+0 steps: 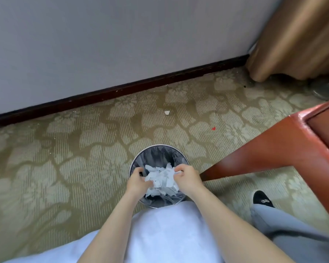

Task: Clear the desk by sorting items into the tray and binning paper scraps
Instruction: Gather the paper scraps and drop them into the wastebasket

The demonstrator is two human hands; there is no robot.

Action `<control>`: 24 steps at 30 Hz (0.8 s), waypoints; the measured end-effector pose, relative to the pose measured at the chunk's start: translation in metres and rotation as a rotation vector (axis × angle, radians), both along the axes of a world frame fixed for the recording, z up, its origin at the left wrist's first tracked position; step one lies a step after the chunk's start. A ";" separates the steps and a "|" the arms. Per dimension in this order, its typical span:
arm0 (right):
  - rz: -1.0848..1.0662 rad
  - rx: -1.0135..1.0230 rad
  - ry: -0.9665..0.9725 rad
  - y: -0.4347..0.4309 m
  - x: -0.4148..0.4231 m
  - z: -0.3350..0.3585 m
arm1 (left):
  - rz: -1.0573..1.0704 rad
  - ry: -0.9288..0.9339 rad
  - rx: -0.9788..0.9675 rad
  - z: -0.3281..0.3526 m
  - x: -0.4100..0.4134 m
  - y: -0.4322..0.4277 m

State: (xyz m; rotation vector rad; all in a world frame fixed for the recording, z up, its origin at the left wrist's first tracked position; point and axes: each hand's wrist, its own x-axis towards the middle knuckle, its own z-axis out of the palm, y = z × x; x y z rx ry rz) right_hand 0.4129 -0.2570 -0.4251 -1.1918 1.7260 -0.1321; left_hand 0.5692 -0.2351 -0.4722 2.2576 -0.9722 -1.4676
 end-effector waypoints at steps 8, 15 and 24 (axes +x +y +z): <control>0.060 0.018 -0.041 0.005 -0.021 0.008 | -0.006 0.065 -0.005 -0.002 -0.003 0.005; 0.109 -0.102 -0.014 0.022 -0.056 0.060 | -0.385 0.028 -0.171 0.048 -0.028 0.003; 0.186 -0.341 0.001 0.077 -0.090 0.176 | -0.930 -0.117 -0.326 0.182 -0.063 0.037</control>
